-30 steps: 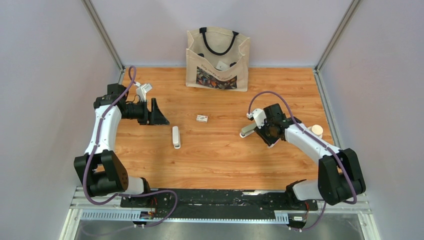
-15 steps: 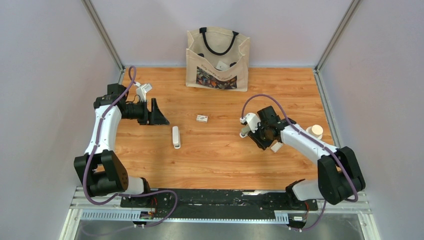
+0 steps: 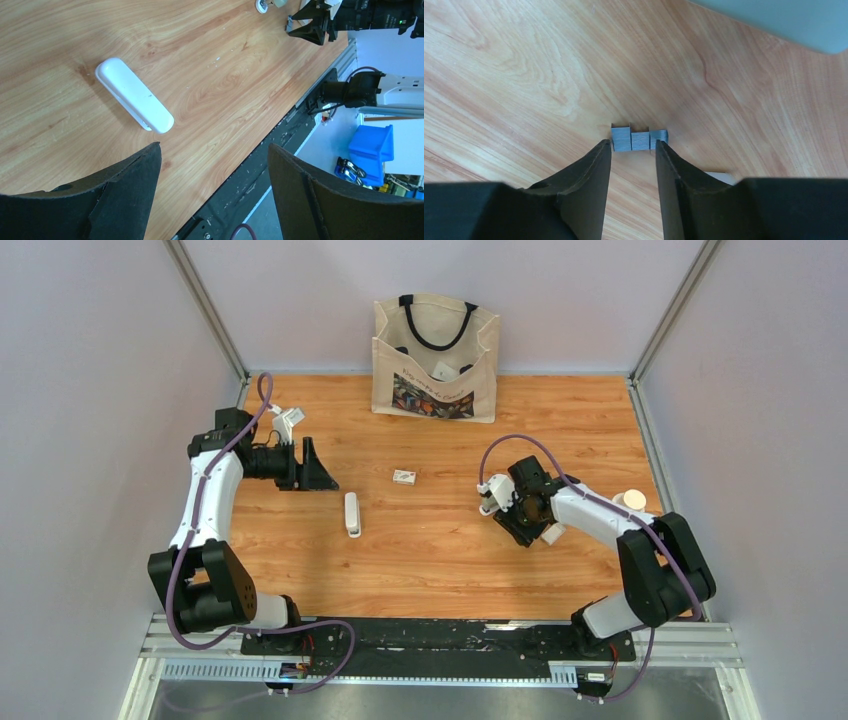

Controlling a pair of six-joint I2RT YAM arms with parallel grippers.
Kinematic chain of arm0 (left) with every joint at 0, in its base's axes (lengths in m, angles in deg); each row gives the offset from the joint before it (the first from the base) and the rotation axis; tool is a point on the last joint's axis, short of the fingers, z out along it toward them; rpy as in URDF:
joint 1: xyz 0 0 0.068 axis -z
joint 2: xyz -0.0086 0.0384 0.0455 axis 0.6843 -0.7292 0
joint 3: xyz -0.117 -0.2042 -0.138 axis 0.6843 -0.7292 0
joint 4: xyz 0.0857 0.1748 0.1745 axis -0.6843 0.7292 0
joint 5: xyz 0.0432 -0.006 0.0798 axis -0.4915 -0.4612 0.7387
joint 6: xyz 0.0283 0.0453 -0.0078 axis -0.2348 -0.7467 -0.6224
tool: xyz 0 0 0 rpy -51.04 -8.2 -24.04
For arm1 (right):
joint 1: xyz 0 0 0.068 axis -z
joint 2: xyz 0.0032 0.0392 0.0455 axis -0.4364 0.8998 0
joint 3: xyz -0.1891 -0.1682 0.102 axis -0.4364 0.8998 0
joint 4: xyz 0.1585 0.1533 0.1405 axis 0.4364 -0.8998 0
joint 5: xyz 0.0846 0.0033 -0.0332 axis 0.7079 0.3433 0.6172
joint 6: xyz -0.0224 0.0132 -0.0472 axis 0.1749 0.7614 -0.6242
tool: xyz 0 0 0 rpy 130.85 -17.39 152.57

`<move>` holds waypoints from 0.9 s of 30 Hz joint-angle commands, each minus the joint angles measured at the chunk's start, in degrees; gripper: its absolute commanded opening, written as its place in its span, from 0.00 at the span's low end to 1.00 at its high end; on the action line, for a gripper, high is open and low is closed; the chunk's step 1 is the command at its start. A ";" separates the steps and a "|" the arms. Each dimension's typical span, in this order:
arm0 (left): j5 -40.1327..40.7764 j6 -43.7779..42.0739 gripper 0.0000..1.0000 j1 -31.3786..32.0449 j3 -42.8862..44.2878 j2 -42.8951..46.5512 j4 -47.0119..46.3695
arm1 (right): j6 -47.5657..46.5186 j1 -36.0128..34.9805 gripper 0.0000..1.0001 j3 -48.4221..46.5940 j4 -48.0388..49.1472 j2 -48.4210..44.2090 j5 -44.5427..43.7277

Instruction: Load the staples into the stapler

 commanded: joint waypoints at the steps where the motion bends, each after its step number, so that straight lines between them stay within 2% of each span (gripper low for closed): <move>1: -0.74 -0.13 0.86 -0.45 -0.02 1.64 -0.82 | -0.99 0.01 0.45 -0.30 0.52 -0.31 -0.30; 8: -0.21 -0.66 0.86 -0.45 0.59 1.64 0.14 | -1.34 0.01 0.59 0.75 1.65 -8.20 1.29; 14: 3.30 -4.78 0.87 -0.19 4.45 0.85 3.13 | -1.78 0.01 0.71 3.39 4.56 -16.38 2.52; 19: 15.85 -11.63 0.90 3.15 8.23 -0.30 4.10 | -2.31 0.10 0.76 4.53 6.31 -18.41 1.38; 27: 38.79 -25.95 0.93 11.76 8.16 -3.98 -2.05 | -2.48 0.19 0.82 4.89 6.67 -20.78 1.20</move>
